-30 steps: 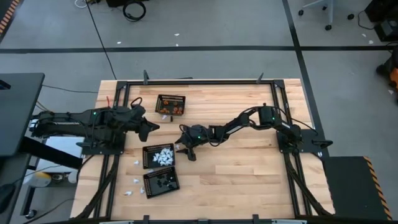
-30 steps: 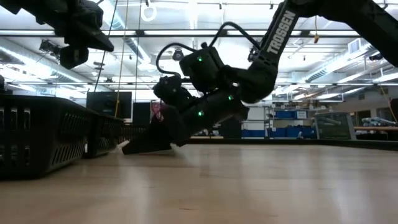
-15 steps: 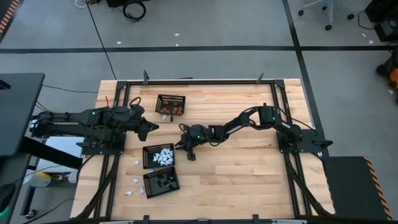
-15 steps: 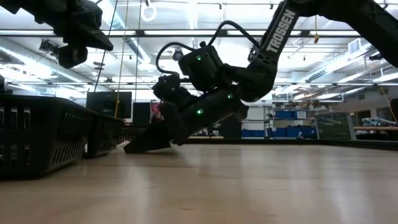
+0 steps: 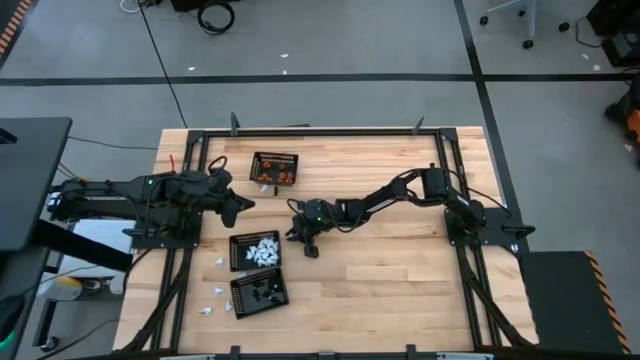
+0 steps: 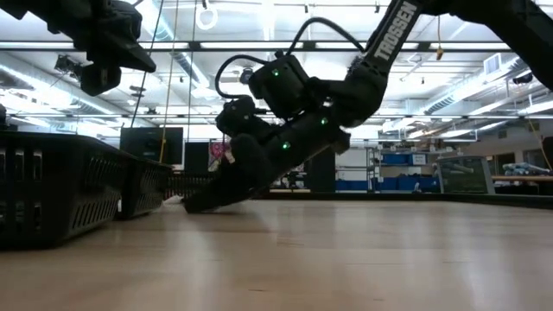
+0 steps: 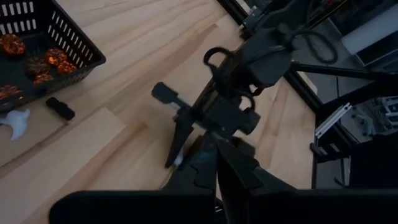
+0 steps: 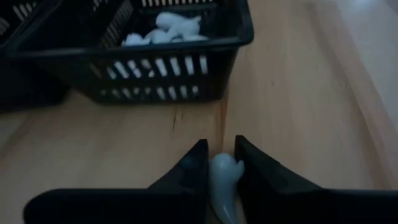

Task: Sort Halloween decoration
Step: Put the white toy into the middle black bin

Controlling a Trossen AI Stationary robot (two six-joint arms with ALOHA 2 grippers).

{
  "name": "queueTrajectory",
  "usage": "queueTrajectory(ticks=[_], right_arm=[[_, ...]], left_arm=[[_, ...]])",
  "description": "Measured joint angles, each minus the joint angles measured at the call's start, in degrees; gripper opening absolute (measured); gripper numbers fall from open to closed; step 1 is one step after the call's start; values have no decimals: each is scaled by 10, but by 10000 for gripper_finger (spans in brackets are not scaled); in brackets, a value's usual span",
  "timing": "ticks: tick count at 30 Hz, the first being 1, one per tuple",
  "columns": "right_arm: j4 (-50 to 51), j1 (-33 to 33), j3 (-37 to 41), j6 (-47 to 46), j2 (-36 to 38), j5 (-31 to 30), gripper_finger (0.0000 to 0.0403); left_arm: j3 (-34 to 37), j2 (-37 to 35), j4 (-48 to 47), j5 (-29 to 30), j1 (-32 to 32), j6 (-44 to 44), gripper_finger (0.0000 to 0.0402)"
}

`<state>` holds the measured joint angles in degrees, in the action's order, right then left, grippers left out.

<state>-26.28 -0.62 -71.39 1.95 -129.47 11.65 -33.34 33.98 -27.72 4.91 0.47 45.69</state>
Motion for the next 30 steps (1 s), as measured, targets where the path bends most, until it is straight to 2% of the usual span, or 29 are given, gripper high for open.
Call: queueTrajectory(ticks=[6, 14, 20, 25, 27, 30], right_arm=[[84, -2, 2, 6, 53, 11, 75], [118, 2, -1, -45, 105, 72, 75], [168, 29, -59, -79, 105, 76, 74], [173, 45, -111, -76, 105, 44, 74], [164, 47, -134, -67, 87, 28, 74], [173, 46, -176, -86, 36, 48, 74]], left_arm=[[0, 0, -13, 0, 0, -1, 18], [0, 0, -14, 0, 0, -19, 18], [0, 0, -16, 0, 0, -19, 18], [0, 0, -18, 0, 0, -19, 18], [0, 0, -18, 0, 0, -20, 18], [0, 0, -21, 0, 0, -25, 18]])
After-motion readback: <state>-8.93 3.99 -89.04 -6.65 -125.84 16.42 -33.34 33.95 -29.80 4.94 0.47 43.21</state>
